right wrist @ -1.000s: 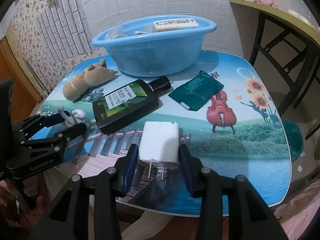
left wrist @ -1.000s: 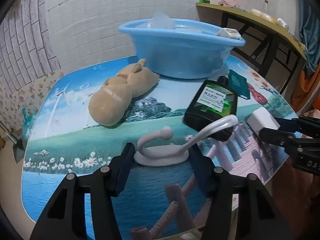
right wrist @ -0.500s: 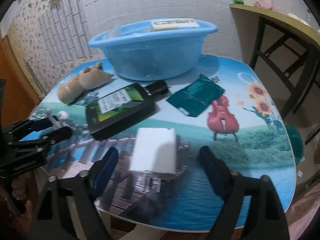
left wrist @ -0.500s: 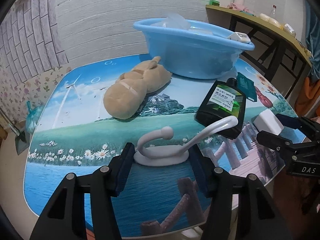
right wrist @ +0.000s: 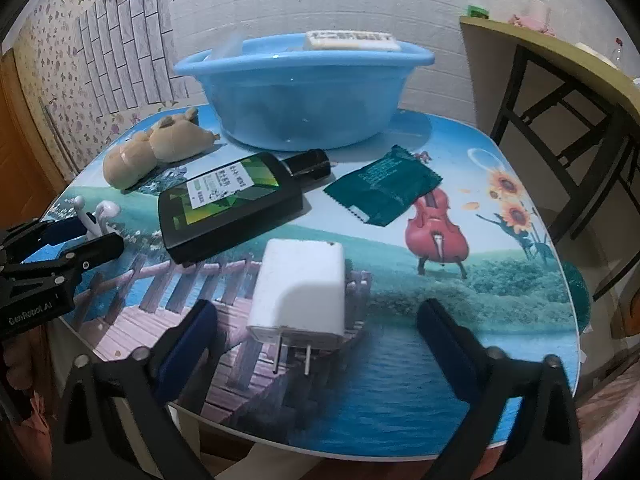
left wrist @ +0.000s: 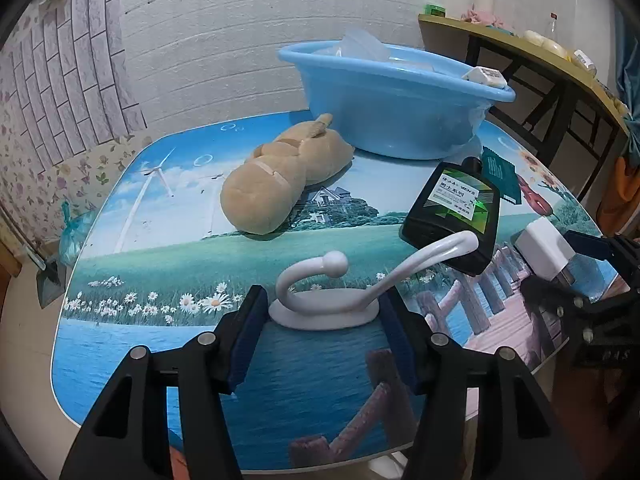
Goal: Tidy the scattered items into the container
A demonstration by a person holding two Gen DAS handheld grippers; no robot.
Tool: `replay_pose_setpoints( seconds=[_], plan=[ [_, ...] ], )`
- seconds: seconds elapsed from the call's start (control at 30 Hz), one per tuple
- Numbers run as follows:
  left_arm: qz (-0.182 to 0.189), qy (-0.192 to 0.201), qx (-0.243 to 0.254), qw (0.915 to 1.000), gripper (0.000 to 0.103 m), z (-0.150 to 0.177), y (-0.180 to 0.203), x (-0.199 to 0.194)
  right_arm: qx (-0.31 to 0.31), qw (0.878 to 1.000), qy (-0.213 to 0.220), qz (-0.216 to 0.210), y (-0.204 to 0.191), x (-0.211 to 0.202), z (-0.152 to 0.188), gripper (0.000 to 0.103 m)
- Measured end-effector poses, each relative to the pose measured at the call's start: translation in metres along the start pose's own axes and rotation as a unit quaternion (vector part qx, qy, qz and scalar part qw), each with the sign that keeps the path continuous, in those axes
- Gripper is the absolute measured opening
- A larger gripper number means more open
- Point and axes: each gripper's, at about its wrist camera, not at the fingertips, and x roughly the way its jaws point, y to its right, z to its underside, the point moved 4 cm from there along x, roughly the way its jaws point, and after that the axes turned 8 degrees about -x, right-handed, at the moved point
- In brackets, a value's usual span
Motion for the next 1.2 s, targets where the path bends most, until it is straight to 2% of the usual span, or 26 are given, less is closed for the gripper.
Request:
replay_pose_setpoints(
  seconds=[0.03,0.1,0.13,0.27,0.4,0.73,0.8,0.93,1.0,1.07,1.13,1.2],
  plan=[
    [0.003,0.000,-0.003,1.0000,0.057,0.000,-0.001,-0.001,0.000,1.000,0.006,0.000,0.000,-0.002,-0.001,0.066],
    [0.009,0.001,-0.012,0.9999,0.056,0.000,-0.004,-0.002,-0.003,1.000,0.013,-0.007,0.001,-0.005,-0.003,0.042],
    [0.011,0.000,-0.016,0.9998,0.056,0.000,-0.005,-0.003,-0.001,1.000,0.015,-0.016,0.001,-0.006,-0.003,0.038],
    [0.016,-0.004,-0.025,0.9995,0.056,0.000,-0.010,-0.004,0.005,1.000,0.018,-0.021,0.003,-0.007,-0.003,0.038],
    [0.018,0.001,-0.031,0.9994,0.056,-0.002,-0.013,-0.010,-0.003,0.999,0.040,-0.016,0.000,-0.018,-0.007,0.038],
    [0.038,0.045,-0.029,0.9979,0.056,-0.029,-0.008,-0.043,-0.001,0.996,0.083,-0.023,0.004,-0.040,-0.033,0.038],
    [0.041,0.051,-0.026,0.9975,0.049,-0.034,-0.007,-0.046,-0.004,0.996,0.090,-0.023,0.005,-0.043,-0.039,0.038],
    [0.036,0.022,-0.008,0.9991,0.049,-0.032,-0.001,-0.031,-0.001,0.996,0.088,-0.033,0.006,-0.039,-0.041,0.038],
    [0.044,0.003,-0.009,0.9990,0.052,-0.026,-0.001,-0.026,0.001,0.996,0.084,-0.036,0.007,-0.036,-0.039,0.038],
    [0.049,-0.014,-0.011,0.9986,0.069,-0.020,-0.002,-0.024,0.005,0.996,0.081,-0.037,0.009,-0.034,-0.038,0.038],
    [0.053,-0.011,-0.012,0.9985,0.075,-0.014,-0.005,-0.028,0.011,0.996,0.079,-0.037,0.013,-0.033,-0.036,0.038],
    [0.059,-0.010,-0.009,0.9981,0.077,-0.007,-0.009,-0.033,0.015,0.996,0.078,-0.036,0.016,-0.033,-0.035,0.038]
  ],
)
